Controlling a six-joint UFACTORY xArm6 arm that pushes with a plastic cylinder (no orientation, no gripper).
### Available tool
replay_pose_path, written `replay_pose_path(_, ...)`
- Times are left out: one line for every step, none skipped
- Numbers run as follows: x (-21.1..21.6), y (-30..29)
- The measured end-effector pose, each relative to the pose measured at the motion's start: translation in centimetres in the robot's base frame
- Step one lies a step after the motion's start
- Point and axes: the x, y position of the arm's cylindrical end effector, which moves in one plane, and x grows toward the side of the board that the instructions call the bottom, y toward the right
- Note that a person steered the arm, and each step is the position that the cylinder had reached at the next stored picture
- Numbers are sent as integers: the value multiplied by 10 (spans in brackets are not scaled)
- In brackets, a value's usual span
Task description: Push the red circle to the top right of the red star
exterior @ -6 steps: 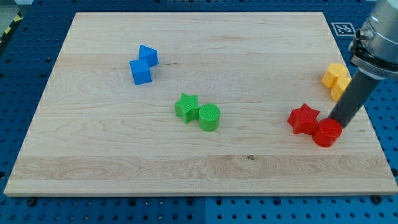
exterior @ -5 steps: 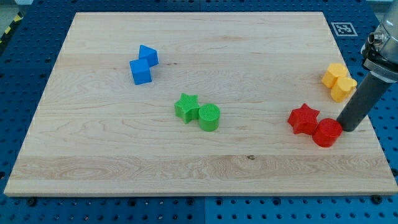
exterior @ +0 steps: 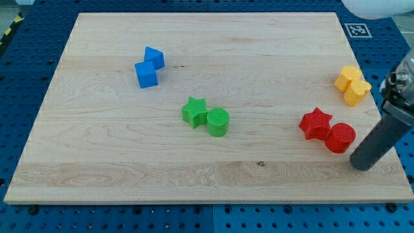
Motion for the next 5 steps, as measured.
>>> replay_pose_path(0, -8)
replay_pose_path(-5, -10)
replay_pose_path(-22, -11)
replay_pose_path(-34, -11)
replay_pose_path(-50, -11)
